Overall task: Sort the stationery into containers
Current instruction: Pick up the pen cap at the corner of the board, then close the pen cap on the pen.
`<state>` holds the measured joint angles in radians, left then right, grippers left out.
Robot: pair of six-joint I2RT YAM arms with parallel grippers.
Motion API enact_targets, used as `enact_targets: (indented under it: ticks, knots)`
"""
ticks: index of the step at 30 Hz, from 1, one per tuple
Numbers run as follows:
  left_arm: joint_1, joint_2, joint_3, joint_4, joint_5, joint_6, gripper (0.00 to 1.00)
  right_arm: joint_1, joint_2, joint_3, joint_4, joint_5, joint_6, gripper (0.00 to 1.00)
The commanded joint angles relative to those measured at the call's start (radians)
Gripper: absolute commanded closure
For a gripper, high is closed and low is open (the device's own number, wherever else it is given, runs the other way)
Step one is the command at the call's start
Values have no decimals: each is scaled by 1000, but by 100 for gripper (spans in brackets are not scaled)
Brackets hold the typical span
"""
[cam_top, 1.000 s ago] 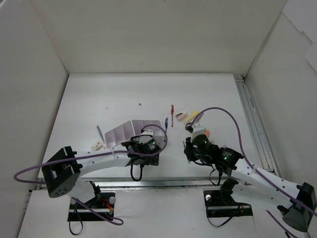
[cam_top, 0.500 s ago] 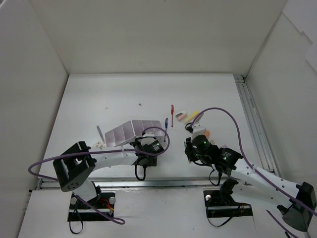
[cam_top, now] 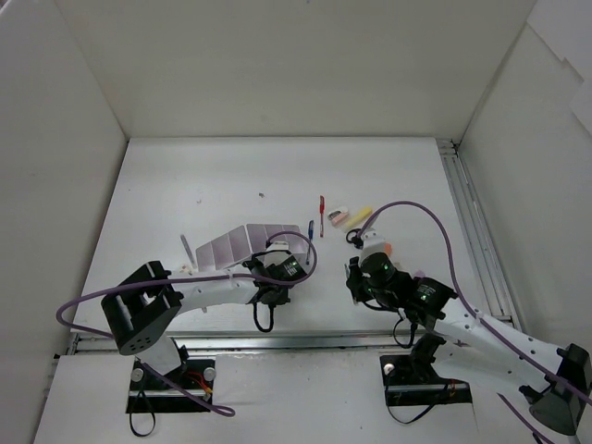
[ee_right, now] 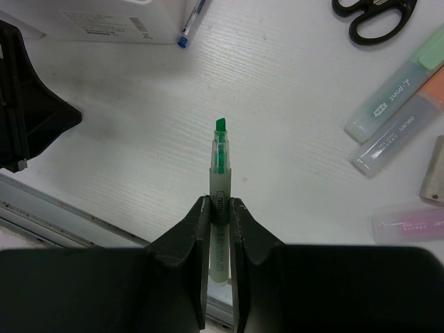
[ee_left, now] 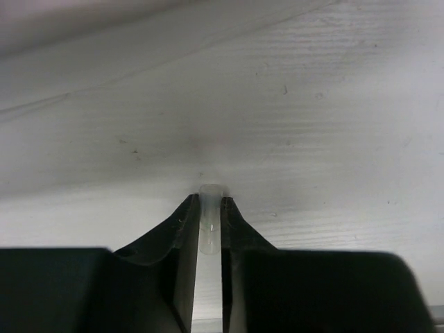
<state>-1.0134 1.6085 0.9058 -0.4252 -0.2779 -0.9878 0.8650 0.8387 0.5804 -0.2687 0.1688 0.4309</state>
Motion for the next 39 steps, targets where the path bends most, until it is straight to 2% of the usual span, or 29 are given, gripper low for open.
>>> enact_targets:
  ticks: [1, 2, 6, 10, 15, 16, 18, 19, 22, 23, 27, 32, 39]
  knots:
    - [2, 4, 25, 32, 6, 35, 94, 5, -15, -1, 16, 29, 12, 100]
    - [2, 1, 31, 37, 5, 41, 100, 3, -13, 1, 16, 29, 12, 100]
    - [-20, -42, 68, 34, -30, 100, 100, 6, -10, 7, 16, 2, -1, 100]
    - [-89, -194, 116, 46, -101, 182, 100, 5, -49, 21, 16, -34, -30, 100]
    - [-103, -413, 79, 212, -187, 330, 100, 6, -138, 33, 28, -96, -98, 100]
    - [-78, -483, 49, 294, -188, 353, 100, 6, -151, 32, 51, -107, -113, 100]
    - [-42, -545, 22, 380, -164, 402, 100, 6, -181, 21, 101, -158, -155, 100]
    - [-27, -589, 7, 488, -162, 416, 100, 6, -185, 13, 135, -161, -162, 100]
    - [27, -634, -28, 661, -120, 478, 100, 5, -176, 13, 305, -310, -193, 100]
    - [51, -634, -21, 681, -92, 494, 100, 8, -156, 13, 398, -352, -199, 100]
    - [81, -587, 39, 697, 27, 486, 100, 8, -70, 33, 583, -520, -215, 100]
    - [102, -582, 15, 767, 153, 460, 100, 9, 65, 108, 671, -572, -216, 100]
    - [102, -644, -85, 879, 189, 434, 100, 9, 119, 111, 783, -511, -182, 100]
